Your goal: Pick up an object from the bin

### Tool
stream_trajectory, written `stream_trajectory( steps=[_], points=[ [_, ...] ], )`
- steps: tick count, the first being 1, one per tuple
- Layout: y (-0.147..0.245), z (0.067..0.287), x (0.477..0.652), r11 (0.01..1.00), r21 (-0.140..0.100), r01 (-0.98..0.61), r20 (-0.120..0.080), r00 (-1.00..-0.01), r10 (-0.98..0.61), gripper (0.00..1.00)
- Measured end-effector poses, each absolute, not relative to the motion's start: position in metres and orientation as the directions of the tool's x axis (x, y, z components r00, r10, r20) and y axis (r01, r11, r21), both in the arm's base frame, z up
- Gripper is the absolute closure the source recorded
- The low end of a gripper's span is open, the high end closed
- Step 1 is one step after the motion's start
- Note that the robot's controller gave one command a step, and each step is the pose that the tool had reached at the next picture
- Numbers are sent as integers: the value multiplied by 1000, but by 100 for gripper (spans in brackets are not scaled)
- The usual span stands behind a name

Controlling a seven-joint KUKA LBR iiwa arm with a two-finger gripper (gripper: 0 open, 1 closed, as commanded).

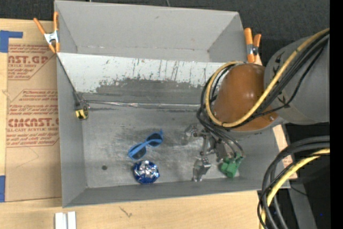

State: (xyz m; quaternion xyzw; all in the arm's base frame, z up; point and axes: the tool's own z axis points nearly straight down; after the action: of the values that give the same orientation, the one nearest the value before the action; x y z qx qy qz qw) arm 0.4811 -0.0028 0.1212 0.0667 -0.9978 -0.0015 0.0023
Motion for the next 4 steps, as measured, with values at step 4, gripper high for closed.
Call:
stream_trajectory(
  steps=[4],
  points=[
    [134,79,487,833,-5,-554,-15,-833,-554,0]
  ],
)
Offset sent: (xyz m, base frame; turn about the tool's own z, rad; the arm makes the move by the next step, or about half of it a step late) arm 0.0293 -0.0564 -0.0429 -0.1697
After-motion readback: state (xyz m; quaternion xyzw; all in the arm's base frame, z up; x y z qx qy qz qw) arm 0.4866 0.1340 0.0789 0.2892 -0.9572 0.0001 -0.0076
